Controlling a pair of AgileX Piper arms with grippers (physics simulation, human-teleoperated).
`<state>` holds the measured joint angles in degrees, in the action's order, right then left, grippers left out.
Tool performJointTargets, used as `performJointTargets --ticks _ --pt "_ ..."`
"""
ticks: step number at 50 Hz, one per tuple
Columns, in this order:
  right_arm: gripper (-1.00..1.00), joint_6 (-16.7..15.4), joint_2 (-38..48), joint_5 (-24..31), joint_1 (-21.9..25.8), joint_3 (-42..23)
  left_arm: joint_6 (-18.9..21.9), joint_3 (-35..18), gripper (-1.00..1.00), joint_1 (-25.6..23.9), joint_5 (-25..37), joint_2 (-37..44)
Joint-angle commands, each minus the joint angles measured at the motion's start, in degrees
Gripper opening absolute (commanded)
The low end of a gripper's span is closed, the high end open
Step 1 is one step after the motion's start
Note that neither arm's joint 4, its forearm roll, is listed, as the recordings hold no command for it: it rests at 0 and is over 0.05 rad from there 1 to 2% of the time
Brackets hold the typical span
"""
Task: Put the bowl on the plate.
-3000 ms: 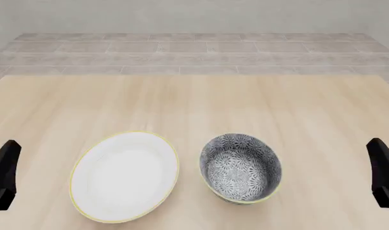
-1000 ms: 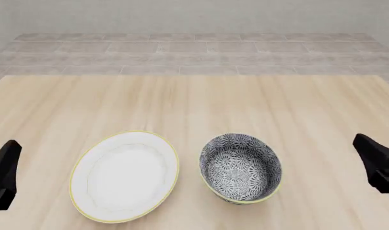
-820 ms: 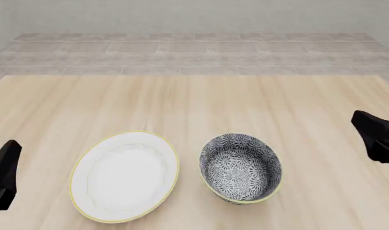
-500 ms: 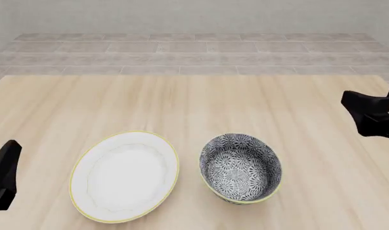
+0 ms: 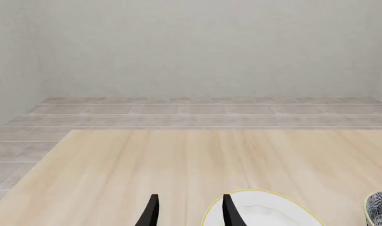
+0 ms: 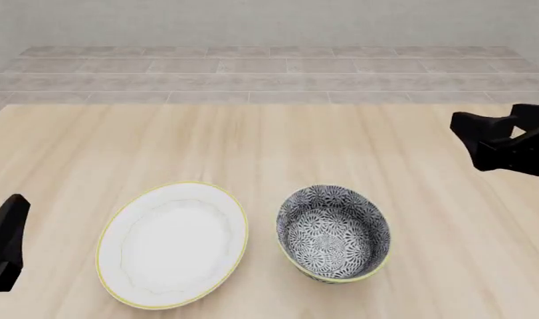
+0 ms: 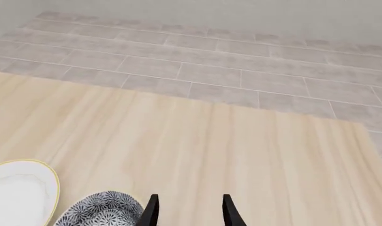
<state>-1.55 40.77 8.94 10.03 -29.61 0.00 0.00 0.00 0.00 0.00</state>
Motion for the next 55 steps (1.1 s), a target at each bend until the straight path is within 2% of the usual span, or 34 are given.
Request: performJointTargets --ticks 1,30,55 --pt "1.00 -0.82 2.18 -1.39 1.07 -0.65 0.00 0.00 1.00 0.00 0.00 0.00" --pt "1.00 0.74 10.15 -6.86 6.33 -0.70 0.00 0.00 1.00 0.00 0.00 0.00" --pt "1.00 1.93 13.19 -7.22 9.75 -1.89 0.00 0.00 1.00 0.00 0.00 0.00"
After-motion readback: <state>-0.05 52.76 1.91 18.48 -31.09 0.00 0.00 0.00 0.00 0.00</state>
